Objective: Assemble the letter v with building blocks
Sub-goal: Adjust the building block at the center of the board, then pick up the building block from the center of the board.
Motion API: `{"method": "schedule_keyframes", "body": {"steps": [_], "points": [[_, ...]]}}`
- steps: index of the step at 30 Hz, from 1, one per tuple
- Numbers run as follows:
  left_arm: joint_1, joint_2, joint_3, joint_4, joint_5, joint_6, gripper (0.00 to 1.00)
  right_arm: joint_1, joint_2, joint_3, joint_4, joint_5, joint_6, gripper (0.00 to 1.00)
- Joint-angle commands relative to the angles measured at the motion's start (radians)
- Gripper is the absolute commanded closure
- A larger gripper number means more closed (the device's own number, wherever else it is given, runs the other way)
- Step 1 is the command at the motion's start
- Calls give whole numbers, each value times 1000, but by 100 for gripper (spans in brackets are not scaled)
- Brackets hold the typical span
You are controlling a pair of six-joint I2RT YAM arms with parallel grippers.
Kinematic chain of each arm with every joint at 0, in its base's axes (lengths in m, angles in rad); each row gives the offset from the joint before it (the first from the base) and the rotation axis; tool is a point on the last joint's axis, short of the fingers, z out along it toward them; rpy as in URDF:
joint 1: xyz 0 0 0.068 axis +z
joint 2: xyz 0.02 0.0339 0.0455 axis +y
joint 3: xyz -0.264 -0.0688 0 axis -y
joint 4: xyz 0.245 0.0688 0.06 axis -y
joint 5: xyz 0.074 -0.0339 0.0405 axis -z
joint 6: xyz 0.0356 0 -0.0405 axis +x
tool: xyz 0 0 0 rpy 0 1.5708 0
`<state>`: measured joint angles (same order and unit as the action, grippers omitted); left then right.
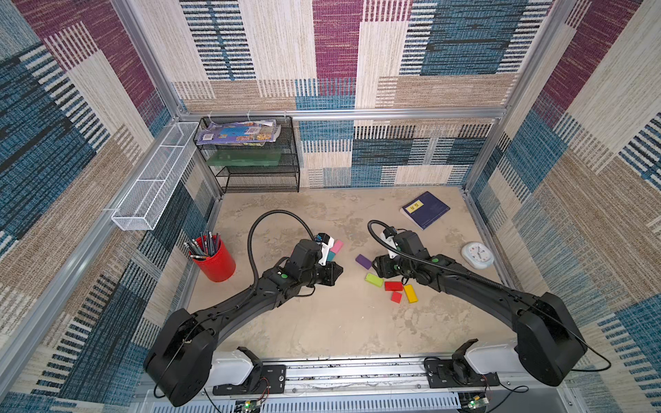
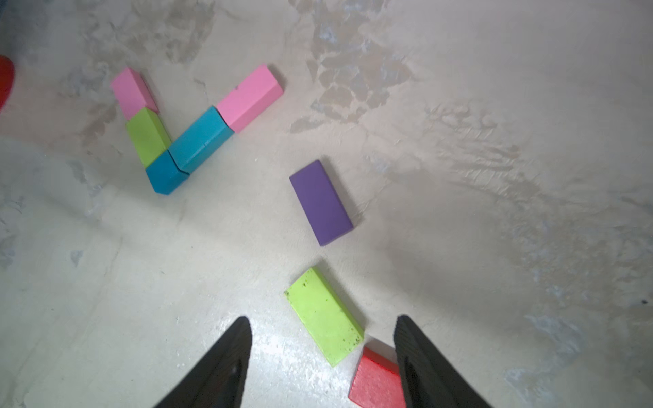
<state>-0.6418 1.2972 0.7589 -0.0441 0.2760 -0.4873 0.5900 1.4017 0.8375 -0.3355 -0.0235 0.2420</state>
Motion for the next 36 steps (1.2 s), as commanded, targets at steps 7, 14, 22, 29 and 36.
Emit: {"method": "schedule_keyframes", "body": {"steps": [7,14,22,29,36], "points": [[4,-10,-30,30,24,6,81,46,123,-6,-20,37,2,34],[7,-22,-48,27,14,10,81,62,206,5,8,53,-3,37],[16,-23,-66,32,11,13,81,78,291,50,-31,93,1,58],[21,3,-74,60,20,1,81,77,237,50,-90,114,17,71],[21,95,-38,95,64,-20,81,-45,198,38,-107,100,64,73]]}}
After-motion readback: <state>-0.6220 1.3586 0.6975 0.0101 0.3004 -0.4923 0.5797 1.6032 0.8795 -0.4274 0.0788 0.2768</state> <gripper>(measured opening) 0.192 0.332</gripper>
